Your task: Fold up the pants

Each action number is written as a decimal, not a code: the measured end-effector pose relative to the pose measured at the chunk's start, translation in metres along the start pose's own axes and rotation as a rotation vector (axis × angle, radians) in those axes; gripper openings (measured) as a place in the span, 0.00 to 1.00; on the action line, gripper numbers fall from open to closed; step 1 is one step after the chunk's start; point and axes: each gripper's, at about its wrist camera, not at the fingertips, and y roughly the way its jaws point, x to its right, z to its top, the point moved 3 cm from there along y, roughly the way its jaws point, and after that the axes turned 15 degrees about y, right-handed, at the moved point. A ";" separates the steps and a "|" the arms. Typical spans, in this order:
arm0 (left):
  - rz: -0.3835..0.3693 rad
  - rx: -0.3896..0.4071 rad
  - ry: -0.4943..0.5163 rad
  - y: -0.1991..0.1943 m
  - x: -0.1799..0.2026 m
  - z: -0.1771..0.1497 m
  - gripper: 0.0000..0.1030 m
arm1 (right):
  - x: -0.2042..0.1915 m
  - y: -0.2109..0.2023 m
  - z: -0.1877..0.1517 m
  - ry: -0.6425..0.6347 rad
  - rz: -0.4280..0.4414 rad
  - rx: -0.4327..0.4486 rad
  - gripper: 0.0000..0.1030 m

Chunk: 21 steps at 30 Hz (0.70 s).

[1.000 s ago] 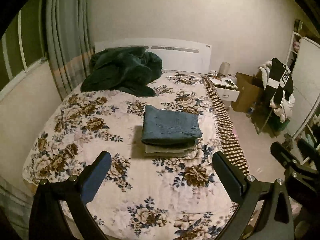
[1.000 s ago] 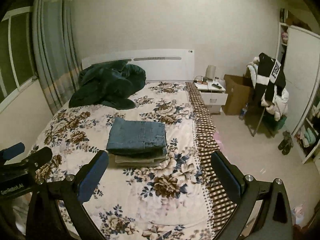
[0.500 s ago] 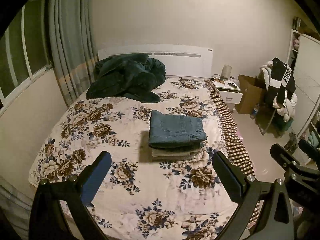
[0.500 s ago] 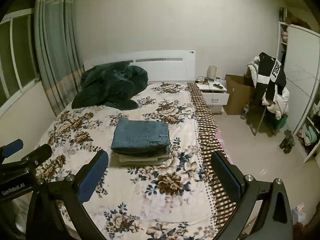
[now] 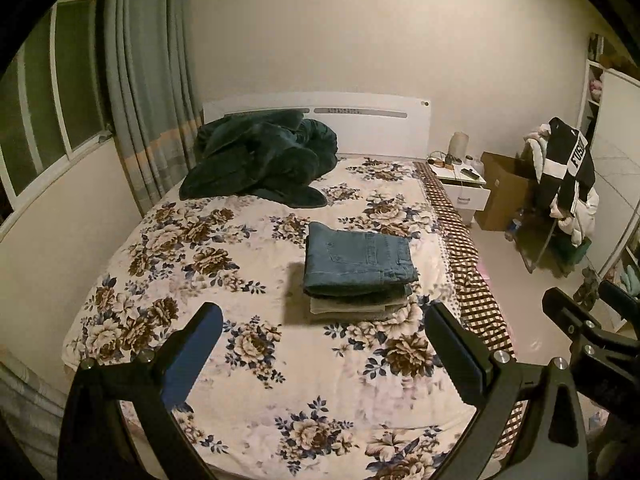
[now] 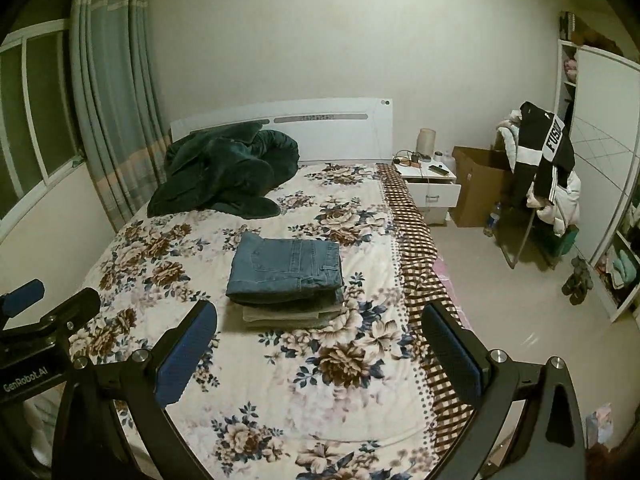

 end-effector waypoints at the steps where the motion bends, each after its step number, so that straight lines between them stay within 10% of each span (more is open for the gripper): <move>1: 0.007 0.003 -0.001 -0.002 0.000 0.001 1.00 | -0.001 -0.001 -0.001 0.003 0.000 0.002 1.00; 21: 0.025 0.008 -0.011 -0.012 0.003 -0.002 1.00 | -0.004 -0.002 -0.001 -0.010 0.023 -0.023 1.00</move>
